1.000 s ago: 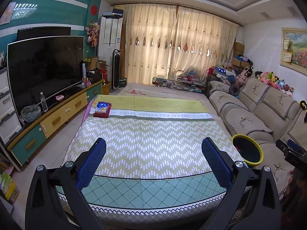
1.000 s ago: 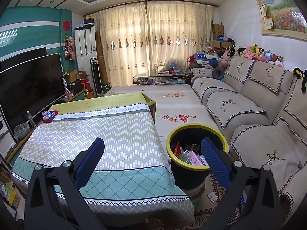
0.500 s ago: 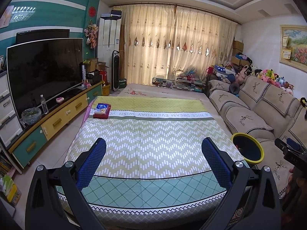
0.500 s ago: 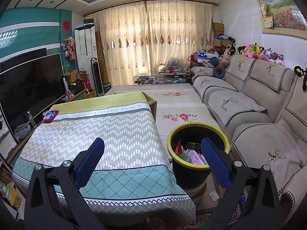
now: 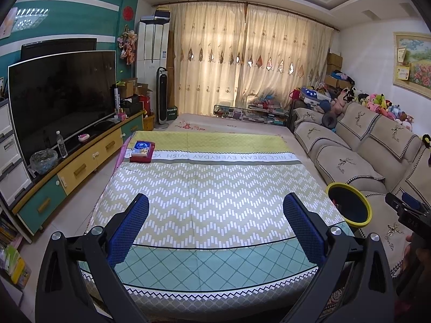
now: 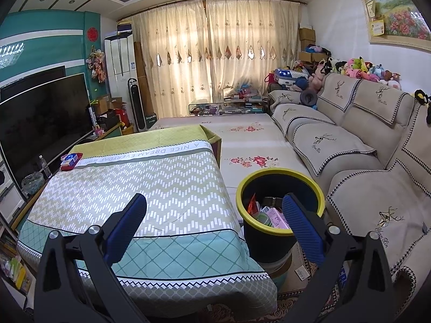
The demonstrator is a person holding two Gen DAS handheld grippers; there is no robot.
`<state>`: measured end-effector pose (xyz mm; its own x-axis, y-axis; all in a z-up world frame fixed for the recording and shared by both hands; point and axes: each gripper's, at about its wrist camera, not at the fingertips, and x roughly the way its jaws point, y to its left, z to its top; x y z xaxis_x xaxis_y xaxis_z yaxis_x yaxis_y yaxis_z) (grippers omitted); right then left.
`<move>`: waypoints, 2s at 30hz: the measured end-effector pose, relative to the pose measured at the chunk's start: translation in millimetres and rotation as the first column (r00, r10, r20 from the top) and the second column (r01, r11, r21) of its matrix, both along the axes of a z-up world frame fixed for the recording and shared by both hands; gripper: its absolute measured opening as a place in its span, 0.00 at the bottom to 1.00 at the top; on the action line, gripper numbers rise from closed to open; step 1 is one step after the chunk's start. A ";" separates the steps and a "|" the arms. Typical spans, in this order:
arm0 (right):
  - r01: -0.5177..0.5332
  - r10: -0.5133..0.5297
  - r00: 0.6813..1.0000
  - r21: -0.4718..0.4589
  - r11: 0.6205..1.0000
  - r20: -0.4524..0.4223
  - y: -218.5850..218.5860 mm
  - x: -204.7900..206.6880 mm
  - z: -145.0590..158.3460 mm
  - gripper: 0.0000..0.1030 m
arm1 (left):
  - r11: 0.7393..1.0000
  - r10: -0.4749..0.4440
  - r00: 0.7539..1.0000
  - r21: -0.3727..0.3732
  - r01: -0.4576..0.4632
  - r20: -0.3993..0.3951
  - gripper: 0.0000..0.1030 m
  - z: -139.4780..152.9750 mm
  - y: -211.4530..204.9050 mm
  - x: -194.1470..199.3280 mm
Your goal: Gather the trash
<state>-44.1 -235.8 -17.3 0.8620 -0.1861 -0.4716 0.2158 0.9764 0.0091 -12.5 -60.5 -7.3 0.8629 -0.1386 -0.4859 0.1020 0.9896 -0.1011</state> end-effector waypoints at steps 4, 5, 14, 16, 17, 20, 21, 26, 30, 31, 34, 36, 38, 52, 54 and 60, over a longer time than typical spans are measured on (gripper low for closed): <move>0.000 0.000 1.000 0.003 1.000 -0.002 -1.1 0.7 -0.8 0.93 | 1.000 -0.002 1.000 0.000 0.002 -0.007 0.95 -2.8 -1.1 3.1; 0.000 0.000 1.000 0.004 1.000 -0.002 -1.2 0.8 -1.0 0.93 | 1.000 -0.003 1.000 0.000 0.003 -0.009 0.95 -3.4 -1.2 3.9; -0.004 0.004 1.000 0.006 1.000 -0.004 -2.0 0.9 -1.3 0.93 | 1.000 -0.007 1.000 0.006 0.007 -0.012 0.95 -3.4 -3.3 6.4; -0.005 0.005 1.000 0.007 1.000 -0.005 -2.0 1.2 -2.3 0.93 | 1.000 -0.007 1.000 0.006 0.007 -0.013 0.95 -4.0 -3.5 6.3; -0.005 0.006 1.000 0.008 1.000 -0.005 -2.1 1.3 -2.7 0.93 | 1.000 -0.007 1.000 0.006 0.007 -0.013 0.95 -4.2 -3.6 6.4; -0.007 0.007 1.000 0.008 1.000 -0.005 -2.2 1.7 -3.3 0.93 | 1.000 -0.007 1.000 0.007 0.007 -0.015 0.95 -5.3 -4.3 6.3; -0.008 0.008 1.000 0.009 1.000 -0.006 -2.2 1.8 -3.8 0.93 | 1.000 -0.007 1.000 0.007 0.007 -0.015 0.95 -5.6 -4.3 5.8; -0.008 0.008 1.000 0.010 1.000 -0.007 -2.3 2.0 -4.8 0.93 | 1.000 -0.009 1.000 0.009 0.009 -0.016 0.95 -6.6 -4.8 6.0; -0.009 0.009 1.000 0.010 1.000 -0.007 -2.3 2.4 -5.0 0.93 | 1.000 -0.008 1.000 0.008 0.008 -0.017 0.95 -6.7 -4.9 6.0; -0.009 0.009 1.000 0.010 1.000 -0.008 -2.2 2.7 -5.6 0.93 | 1.000 -0.008 1.000 0.008 0.008 -0.018 0.95 -6.7 -5.0 6.2; -0.010 0.010 1.000 0.011 1.000 -0.009 -1.5 2.8 -7.1 0.93 | 1.000 -0.010 1.000 0.007 0.010 -0.020 0.95 -7.9 -5.2 5.9; -0.010 0.010 1.000 0.010 1.000 -0.009 -0.7 3.2 -7.5 0.93 | 1.000 -0.011 1.000 0.009 0.011 -0.020 0.95 -9.3 -5.8 6.7; -0.012 0.012 1.000 0.011 1.000 -0.011 0.6 3.4 -9.9 0.93 | 1.000 -0.011 1.000 0.008 0.011 -0.020 0.95 -9.3 -5.8 6.7; -0.015 0.015 1.000 0.010 1.000 -0.019 4.9 4.0 -12.7 0.93 | 1.000 -0.005 1.000 0.013 0.006 -0.026 0.95 -14.1 -5.3 10.1; -0.017 0.017 1.000 0.011 1.000 -0.019 4.6 3.7 -12.6 0.93 | 1.000 -0.005 1.000 0.016 0.005 -0.026 0.95 -14.9 -5.8 10.7; -0.019 0.020 0.999 0.012 1.000 -0.028 5.4 5.5 -15.9 0.93 | 1.000 -0.007 0.999 0.022 0.007 -0.037 0.95 -16.8 -6.1 13.1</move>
